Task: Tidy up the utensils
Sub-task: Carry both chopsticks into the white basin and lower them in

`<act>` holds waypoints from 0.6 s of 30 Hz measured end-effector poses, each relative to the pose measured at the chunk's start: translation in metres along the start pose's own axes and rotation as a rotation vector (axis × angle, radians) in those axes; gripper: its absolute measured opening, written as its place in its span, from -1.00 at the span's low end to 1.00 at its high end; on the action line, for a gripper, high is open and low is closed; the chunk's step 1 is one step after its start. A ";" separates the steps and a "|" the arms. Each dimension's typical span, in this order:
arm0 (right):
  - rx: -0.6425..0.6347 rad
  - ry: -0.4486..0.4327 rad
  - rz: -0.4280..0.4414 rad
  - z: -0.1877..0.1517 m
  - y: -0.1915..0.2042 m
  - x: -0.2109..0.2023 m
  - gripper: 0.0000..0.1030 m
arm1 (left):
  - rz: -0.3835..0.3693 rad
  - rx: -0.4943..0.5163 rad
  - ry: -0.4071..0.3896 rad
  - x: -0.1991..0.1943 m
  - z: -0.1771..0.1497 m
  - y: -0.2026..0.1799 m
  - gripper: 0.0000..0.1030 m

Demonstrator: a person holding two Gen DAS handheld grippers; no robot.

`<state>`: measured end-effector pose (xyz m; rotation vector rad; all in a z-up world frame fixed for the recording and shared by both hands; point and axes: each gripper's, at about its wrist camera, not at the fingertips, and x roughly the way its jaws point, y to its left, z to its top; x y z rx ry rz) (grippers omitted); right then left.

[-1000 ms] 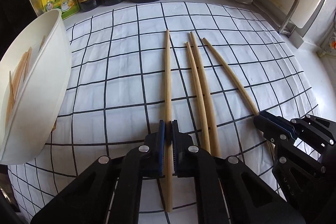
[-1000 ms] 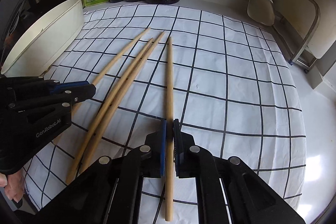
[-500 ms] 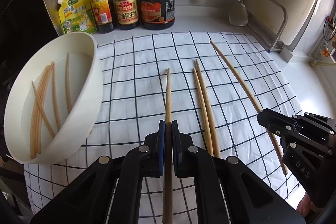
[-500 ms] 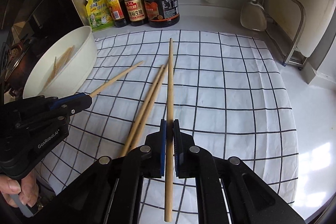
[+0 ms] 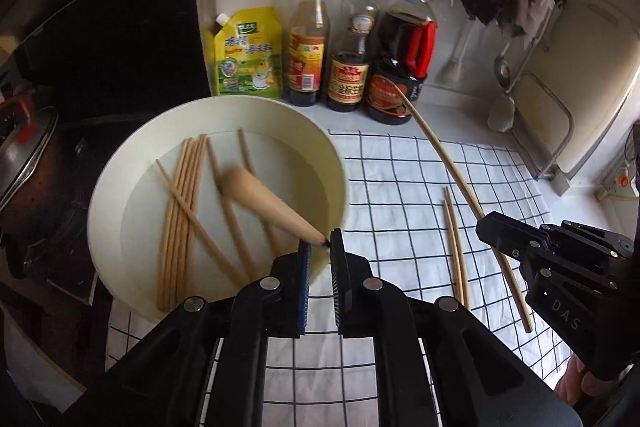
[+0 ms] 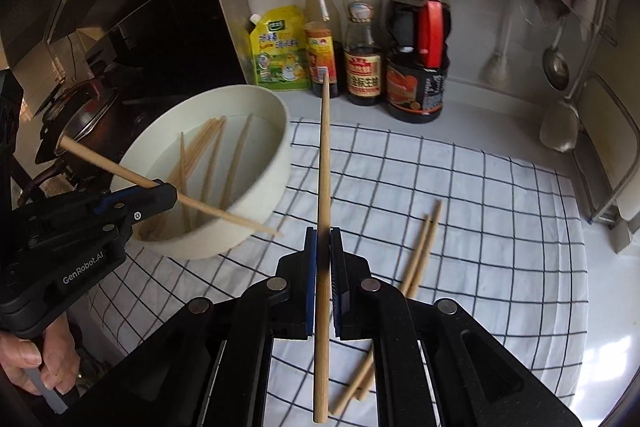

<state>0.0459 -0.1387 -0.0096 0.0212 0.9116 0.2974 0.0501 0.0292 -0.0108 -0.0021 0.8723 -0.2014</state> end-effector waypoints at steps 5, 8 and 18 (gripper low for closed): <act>-0.053 -0.015 0.050 0.025 0.040 0.018 -0.87 | 0.032 -0.045 -0.037 -0.012 0.012 0.037 -0.79; -0.083 -0.017 0.073 0.037 0.061 0.031 -0.87 | 0.045 -0.069 -0.059 -0.016 0.019 0.057 -0.79; -0.083 0.050 0.105 0.057 0.097 0.100 -0.87 | 0.113 -0.088 -0.031 0.027 0.031 0.117 -0.79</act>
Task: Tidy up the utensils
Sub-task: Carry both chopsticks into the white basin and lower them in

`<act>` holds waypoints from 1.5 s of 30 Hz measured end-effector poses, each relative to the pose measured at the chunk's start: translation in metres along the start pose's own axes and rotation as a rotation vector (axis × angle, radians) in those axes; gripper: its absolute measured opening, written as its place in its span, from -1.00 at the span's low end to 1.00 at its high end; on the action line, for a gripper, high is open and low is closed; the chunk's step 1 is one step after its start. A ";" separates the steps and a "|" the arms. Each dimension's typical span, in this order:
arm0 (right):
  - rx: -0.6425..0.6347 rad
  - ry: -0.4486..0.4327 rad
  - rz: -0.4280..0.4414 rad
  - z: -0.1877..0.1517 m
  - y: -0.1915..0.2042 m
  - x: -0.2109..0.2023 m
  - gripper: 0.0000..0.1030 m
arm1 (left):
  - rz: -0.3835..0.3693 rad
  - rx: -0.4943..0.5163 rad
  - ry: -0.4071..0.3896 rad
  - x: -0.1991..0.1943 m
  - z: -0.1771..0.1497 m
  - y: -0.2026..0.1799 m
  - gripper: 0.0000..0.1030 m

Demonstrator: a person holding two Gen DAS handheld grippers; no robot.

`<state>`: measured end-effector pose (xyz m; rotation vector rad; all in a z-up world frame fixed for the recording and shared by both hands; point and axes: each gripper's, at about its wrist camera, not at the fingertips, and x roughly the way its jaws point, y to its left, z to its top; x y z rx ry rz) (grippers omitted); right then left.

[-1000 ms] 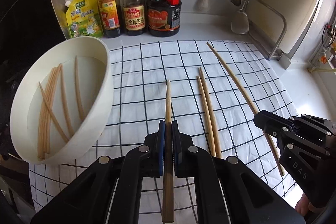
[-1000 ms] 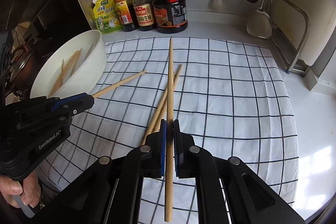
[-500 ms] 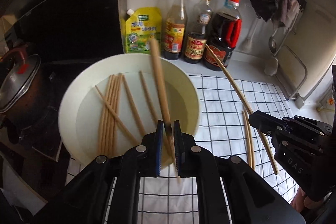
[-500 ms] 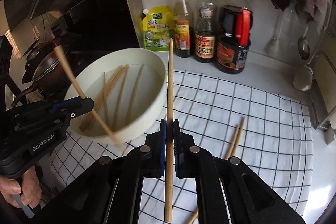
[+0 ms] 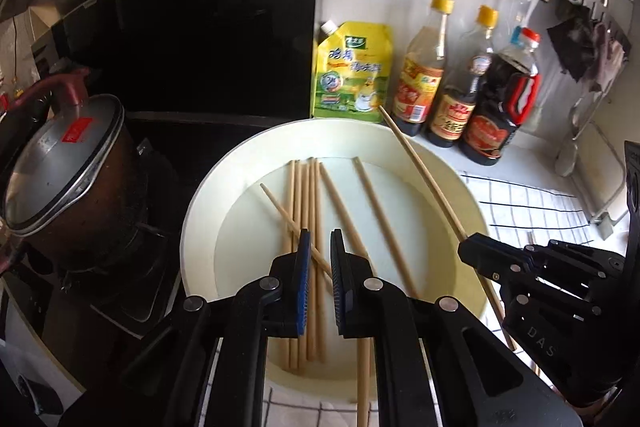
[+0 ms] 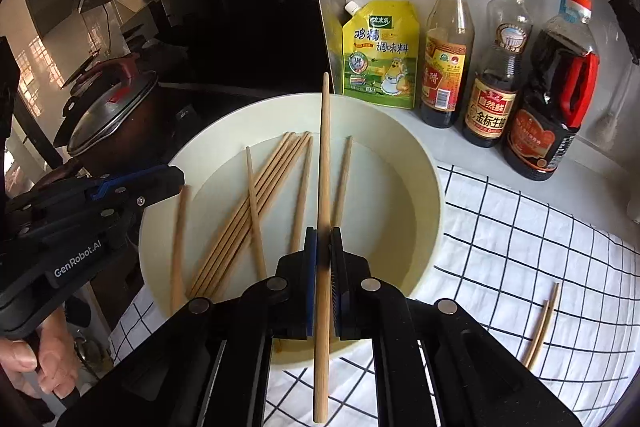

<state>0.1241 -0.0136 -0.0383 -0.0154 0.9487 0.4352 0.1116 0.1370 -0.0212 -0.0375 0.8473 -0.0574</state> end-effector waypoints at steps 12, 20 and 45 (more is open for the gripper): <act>0.049 0.061 -0.009 0.002 -0.002 0.037 -0.88 | -0.002 -0.007 0.053 0.054 -0.002 0.014 -0.79; 0.078 0.051 -0.014 0.006 -0.004 0.041 -0.87 | -0.009 0.003 0.069 0.066 -0.001 0.014 -0.79; 0.105 0.073 -0.029 0.008 -0.007 0.047 -0.87 | -0.027 0.020 0.067 0.073 0.010 0.010 -0.79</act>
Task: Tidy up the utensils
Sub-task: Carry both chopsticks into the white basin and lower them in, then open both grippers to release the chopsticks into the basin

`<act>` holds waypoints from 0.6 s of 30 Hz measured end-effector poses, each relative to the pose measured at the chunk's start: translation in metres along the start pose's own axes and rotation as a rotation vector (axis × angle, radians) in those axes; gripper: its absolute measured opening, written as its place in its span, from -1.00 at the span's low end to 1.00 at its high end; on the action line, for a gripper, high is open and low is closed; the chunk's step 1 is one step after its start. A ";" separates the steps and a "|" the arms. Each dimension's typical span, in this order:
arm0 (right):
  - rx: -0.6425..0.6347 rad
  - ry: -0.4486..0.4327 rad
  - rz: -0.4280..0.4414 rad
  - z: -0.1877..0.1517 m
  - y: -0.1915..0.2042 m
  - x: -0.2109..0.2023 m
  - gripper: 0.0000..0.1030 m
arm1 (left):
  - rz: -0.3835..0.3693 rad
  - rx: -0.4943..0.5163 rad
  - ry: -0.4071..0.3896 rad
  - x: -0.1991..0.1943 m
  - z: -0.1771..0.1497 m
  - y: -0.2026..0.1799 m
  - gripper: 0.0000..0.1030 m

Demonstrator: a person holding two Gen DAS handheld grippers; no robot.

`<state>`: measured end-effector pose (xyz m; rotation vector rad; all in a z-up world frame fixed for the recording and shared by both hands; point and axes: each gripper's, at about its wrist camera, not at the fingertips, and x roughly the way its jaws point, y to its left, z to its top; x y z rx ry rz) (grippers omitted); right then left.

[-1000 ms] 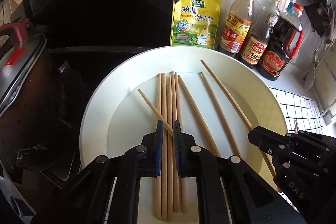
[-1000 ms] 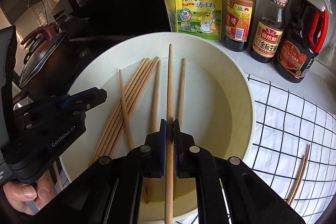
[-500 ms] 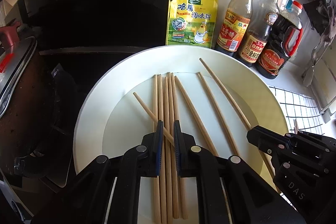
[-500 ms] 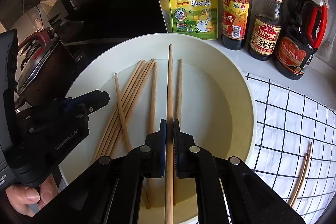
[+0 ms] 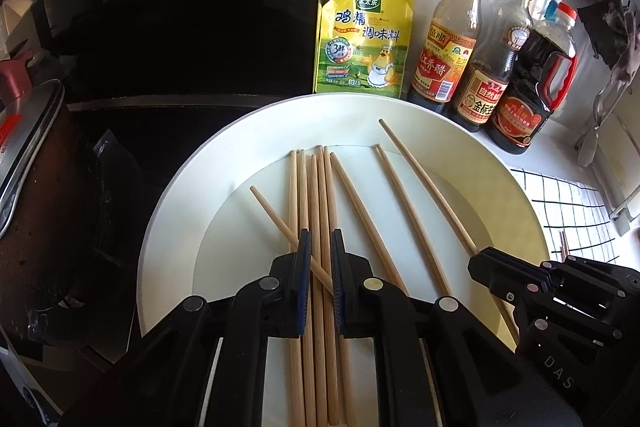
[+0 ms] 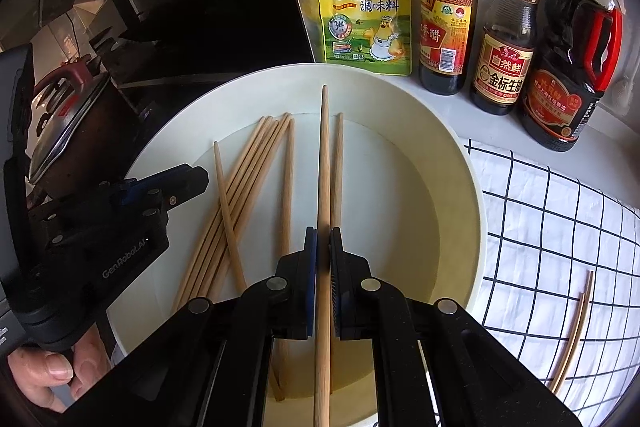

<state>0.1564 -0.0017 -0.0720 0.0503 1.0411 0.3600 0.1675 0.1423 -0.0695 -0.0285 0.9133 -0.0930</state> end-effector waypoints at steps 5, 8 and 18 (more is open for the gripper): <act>0.004 0.008 0.002 -0.001 -0.001 0.002 -0.87 | -0.002 0.000 -0.003 0.001 0.001 0.000 -0.79; 0.002 0.008 0.001 0.000 -0.002 0.002 -0.87 | -0.002 0.002 -0.005 0.001 0.001 0.000 -0.79; 0.012 -0.010 -0.008 0.001 -0.006 -0.006 -0.36 | -0.006 0.000 -0.012 -0.001 0.006 -0.001 -0.79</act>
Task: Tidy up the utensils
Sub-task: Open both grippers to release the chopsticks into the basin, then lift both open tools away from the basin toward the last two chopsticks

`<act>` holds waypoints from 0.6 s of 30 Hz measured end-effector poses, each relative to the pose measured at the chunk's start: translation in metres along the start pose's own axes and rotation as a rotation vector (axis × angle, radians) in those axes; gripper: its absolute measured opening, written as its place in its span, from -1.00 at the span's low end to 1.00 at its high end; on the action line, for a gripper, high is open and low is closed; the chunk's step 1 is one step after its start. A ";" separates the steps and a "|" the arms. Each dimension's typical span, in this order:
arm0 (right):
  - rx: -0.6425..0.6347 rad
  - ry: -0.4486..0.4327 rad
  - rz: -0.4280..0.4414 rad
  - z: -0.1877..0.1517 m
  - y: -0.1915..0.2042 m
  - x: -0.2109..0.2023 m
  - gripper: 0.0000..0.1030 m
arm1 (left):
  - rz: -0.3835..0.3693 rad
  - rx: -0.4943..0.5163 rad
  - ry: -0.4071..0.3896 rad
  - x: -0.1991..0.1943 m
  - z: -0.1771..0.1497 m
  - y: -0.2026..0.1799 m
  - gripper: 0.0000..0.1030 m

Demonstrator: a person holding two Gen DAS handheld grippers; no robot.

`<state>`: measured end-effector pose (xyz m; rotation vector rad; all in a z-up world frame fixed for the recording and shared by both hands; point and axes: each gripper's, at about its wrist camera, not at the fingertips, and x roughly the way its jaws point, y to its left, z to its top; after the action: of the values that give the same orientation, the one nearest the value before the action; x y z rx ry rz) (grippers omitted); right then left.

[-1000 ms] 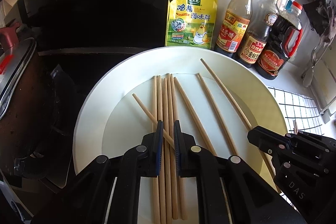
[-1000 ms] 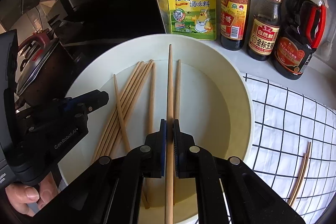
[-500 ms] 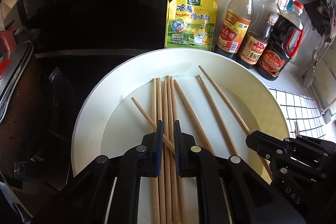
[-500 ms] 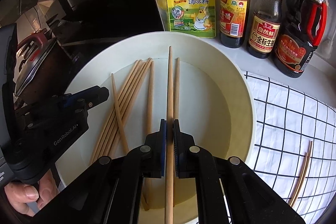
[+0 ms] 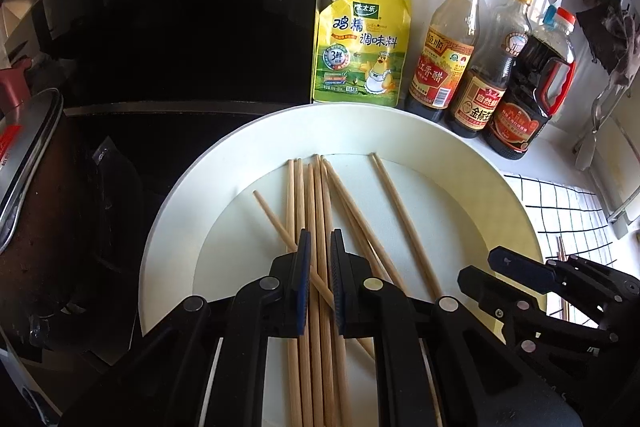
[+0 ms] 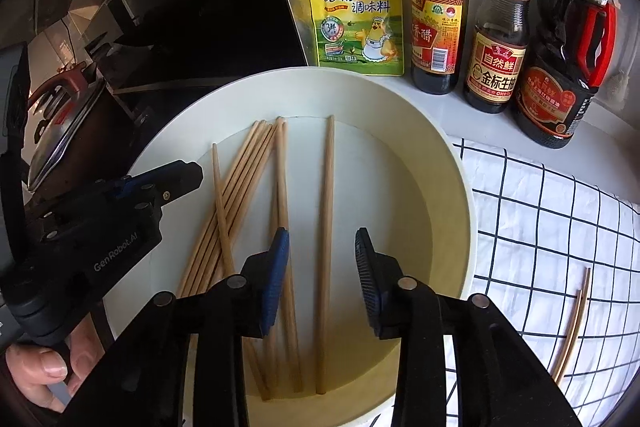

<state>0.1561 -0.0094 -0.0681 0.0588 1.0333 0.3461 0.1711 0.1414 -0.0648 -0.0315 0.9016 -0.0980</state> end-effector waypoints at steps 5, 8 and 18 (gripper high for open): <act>0.007 -0.006 -0.002 0.000 -0.002 -0.004 -0.36 | 0.003 -0.004 -0.004 -0.002 0.001 0.001 -0.79; 0.014 -0.009 -0.001 -0.001 -0.004 -0.007 -0.36 | 0.006 -0.002 -0.012 -0.005 0.002 0.001 -0.79; 0.027 -0.020 0.002 -0.003 -0.007 -0.016 -0.35 | 0.020 0.001 -0.012 -0.009 0.001 0.004 -0.78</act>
<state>0.1478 -0.0214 -0.0580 0.0877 1.0178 0.3327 0.1664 0.1467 -0.0571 -0.0217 0.8900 -0.0798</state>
